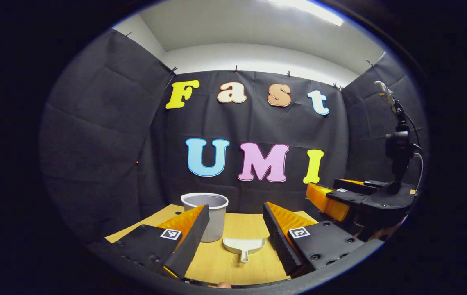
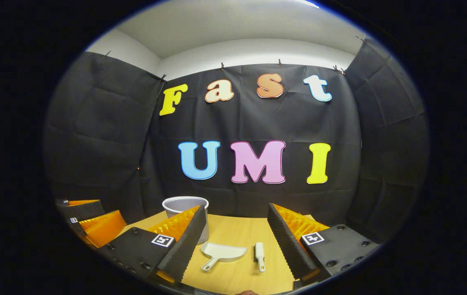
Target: Pick up the small broom and dustpan from the desktop, sweep the trash into the dustpan with the broom, and then empty the trash into the garbage bin.
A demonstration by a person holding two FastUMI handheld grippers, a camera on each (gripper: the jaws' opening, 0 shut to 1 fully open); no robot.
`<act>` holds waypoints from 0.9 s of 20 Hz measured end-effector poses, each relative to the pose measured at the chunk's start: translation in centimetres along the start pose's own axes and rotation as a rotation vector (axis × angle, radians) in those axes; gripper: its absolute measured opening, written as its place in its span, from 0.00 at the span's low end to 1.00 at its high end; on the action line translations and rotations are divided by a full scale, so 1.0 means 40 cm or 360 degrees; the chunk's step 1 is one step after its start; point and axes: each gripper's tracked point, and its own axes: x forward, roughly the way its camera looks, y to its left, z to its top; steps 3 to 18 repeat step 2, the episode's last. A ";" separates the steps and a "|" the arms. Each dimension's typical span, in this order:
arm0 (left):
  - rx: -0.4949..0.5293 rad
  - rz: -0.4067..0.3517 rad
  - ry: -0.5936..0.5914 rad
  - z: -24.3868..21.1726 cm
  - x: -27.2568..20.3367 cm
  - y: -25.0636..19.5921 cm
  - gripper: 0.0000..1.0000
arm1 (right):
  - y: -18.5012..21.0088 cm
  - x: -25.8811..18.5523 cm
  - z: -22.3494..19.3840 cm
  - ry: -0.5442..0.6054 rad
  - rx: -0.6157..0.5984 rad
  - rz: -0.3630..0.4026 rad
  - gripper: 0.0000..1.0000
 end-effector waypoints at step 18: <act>-0.0015 -0.0017 0.0027 -0.016 0.011 -0.007 0.75 | 0.000 0.000 0.002 -0.0015 -0.0009 0.0000 0.89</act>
